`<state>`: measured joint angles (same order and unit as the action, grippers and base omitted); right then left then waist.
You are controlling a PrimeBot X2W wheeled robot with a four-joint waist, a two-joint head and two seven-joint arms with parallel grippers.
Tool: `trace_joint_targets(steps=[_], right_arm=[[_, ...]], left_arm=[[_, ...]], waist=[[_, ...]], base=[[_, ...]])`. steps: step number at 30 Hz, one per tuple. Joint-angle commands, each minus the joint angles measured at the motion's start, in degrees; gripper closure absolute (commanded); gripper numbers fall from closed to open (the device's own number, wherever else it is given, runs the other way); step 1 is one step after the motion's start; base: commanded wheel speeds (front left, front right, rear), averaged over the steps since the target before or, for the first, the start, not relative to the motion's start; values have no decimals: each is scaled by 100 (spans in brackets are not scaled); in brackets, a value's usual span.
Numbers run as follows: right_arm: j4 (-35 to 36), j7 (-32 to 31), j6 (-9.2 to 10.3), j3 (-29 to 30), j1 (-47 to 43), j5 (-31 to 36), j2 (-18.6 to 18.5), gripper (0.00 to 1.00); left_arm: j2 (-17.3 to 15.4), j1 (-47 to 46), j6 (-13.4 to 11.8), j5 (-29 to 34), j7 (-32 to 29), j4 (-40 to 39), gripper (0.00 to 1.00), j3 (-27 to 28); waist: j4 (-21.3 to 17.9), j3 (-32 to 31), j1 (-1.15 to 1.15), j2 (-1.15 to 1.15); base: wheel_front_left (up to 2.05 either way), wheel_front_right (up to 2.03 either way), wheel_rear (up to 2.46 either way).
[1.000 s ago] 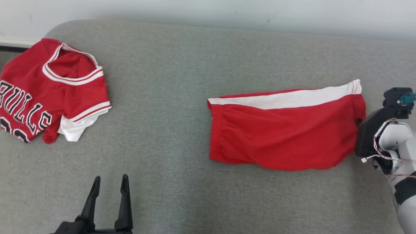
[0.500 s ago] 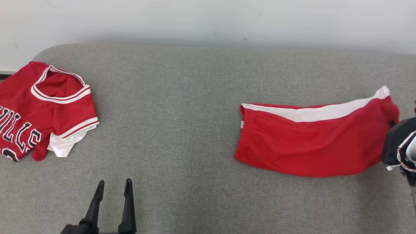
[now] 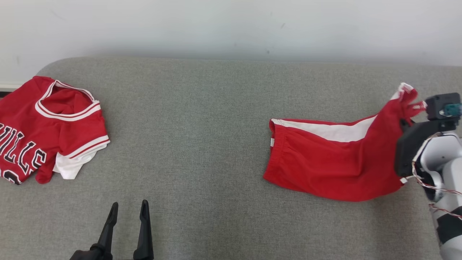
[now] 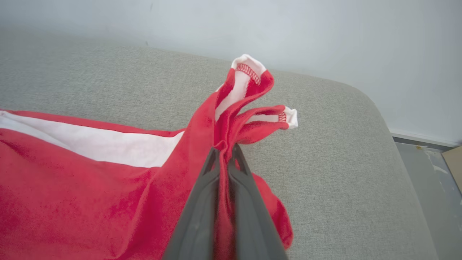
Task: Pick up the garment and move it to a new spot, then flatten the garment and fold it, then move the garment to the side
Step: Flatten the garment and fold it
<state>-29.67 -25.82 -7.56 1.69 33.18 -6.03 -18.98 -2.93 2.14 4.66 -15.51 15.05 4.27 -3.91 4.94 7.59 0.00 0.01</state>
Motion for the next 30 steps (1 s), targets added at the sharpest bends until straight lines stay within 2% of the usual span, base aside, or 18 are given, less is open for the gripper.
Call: trace_joint_targets(steps=[1, 7, 18, 30], right_arm=[[173, -92, 14, -184, -48, -86, 60, 100], [455, -302, 13, -829, 70, -339, 292, 100], [208, -320, 14, -1686, 231, -640, 840, 100], [-668, 40, 13, -1761, 429, -699, 1265, 100]], left_arm=[[7, 36, -14, -9, 17, 5, 0, -14], [7, 0, -28, -48, 17, -19, 0, -46], [7, -35, -56, -153, 17, -11, 0, -72], [7, 17, -100, -197, 17, -9, 0, -140]], waist=[[-4, -20, 0, -1], [48, -17, 0, -1], [243, 18, 0, -1], [412, 51, 0, -1]], base=[[0, 0, 0], [0, 0, 0], [0, 0, 0], [0, 0, 0]])
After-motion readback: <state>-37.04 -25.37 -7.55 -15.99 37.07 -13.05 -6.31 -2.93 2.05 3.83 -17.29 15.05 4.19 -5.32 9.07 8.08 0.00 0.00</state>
